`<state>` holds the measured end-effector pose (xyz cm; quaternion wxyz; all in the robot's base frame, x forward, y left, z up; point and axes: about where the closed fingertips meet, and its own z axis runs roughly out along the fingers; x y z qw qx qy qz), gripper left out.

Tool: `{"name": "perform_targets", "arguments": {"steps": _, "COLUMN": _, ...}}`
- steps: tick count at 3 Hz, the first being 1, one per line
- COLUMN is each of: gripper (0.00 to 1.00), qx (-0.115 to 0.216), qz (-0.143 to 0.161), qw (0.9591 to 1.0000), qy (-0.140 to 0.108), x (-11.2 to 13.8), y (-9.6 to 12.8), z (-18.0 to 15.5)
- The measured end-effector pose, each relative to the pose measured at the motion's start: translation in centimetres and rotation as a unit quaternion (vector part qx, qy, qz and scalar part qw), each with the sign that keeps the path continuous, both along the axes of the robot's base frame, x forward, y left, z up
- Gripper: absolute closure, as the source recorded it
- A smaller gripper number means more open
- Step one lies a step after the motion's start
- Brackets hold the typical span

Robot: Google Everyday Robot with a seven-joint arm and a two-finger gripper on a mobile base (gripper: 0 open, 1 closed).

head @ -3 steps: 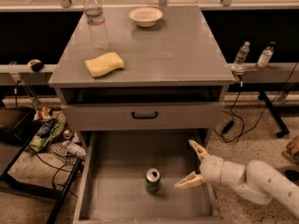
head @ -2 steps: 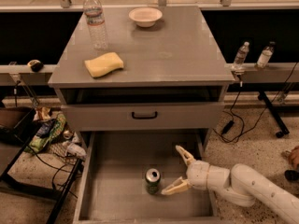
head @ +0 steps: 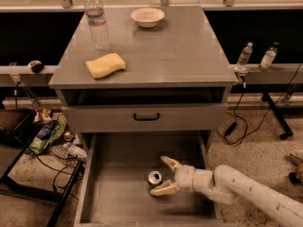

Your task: Pick green can from middle drawer and place on counter

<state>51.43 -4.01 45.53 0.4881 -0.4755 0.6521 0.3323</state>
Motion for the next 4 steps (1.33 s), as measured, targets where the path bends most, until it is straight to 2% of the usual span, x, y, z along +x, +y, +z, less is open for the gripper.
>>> {"name": "perform_targets", "arguments": {"steps": 1, "gripper": 0.41, "qx": -0.016, "qz": 0.006, "qw": 0.9997, "qy": 0.018, "x": 0.1, "y": 0.3, "z": -2.4}}
{"name": "perform_targets", "arguments": {"steps": 3, "gripper": 0.87, "qx": -0.017, "qz": 0.007, "qw": 0.9997, "qy": 0.019, "x": 0.1, "y": 0.4, "z": -2.5}}
{"name": "perform_targets", "arguments": {"steps": 4, "gripper": 1.0, "qx": -0.016, "qz": 0.001, "qw": 0.9998, "qy": 0.011, "x": -0.7, "y": -0.3, "z": 1.0}}
